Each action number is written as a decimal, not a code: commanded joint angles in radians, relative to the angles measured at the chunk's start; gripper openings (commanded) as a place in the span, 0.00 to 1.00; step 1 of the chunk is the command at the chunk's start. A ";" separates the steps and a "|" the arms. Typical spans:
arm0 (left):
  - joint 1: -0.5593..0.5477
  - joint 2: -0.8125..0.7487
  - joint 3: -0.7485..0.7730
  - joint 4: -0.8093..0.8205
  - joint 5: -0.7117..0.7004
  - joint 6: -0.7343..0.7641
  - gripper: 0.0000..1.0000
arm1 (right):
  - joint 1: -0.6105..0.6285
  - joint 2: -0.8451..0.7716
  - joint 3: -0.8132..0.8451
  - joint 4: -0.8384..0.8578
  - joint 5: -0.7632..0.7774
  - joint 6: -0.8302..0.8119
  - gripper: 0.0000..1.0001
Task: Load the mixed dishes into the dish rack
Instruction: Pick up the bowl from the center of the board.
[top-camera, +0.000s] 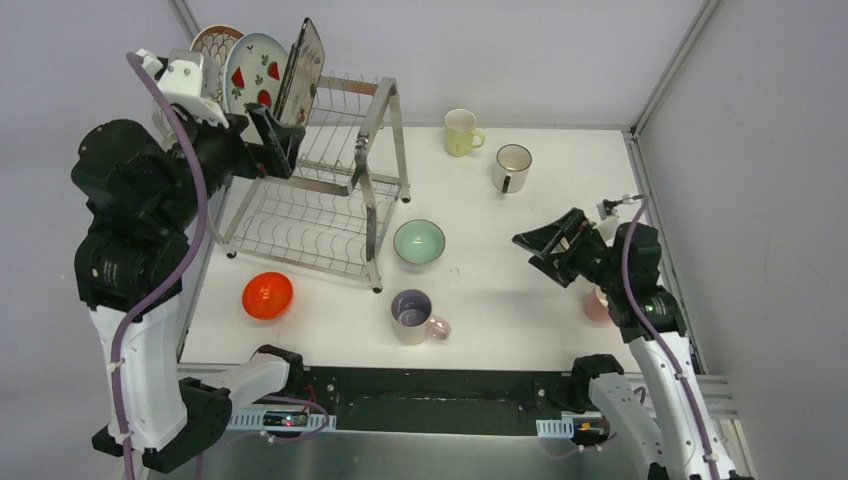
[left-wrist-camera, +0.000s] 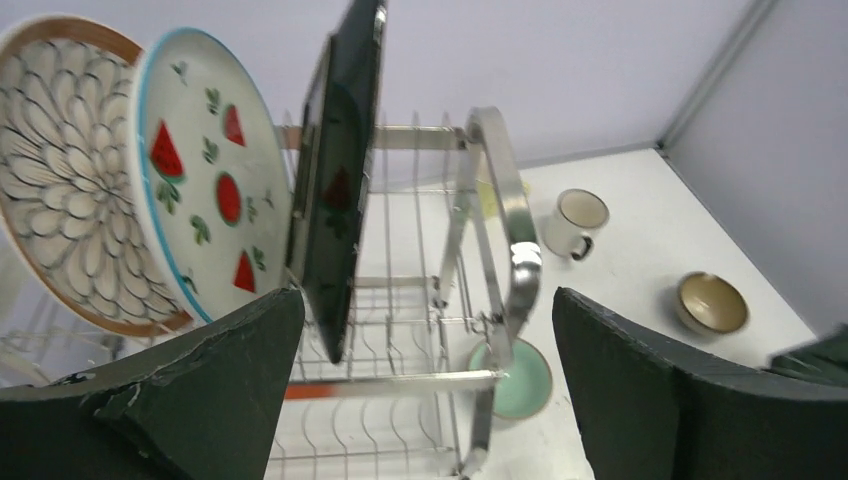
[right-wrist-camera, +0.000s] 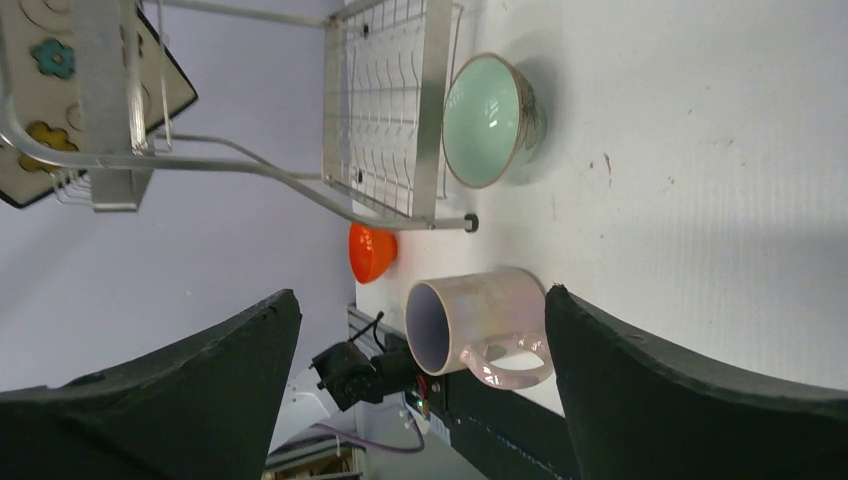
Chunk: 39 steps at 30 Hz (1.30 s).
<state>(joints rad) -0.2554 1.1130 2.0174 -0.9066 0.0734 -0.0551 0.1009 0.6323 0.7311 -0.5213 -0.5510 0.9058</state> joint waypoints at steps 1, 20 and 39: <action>0.001 -0.090 -0.111 0.014 0.153 -0.097 0.99 | 0.128 0.065 0.045 0.064 0.095 -0.030 0.93; -0.002 -0.491 -0.746 0.008 0.259 -0.240 0.99 | 0.499 0.402 0.197 0.164 0.427 -0.202 0.89; -0.001 -0.611 -1.164 0.119 0.259 -0.193 0.99 | 0.559 0.871 0.311 0.396 0.457 -0.355 0.58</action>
<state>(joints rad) -0.2554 0.4934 0.8948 -0.8806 0.3416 -0.2977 0.6514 1.4464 0.9791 -0.2390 -0.0914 0.6361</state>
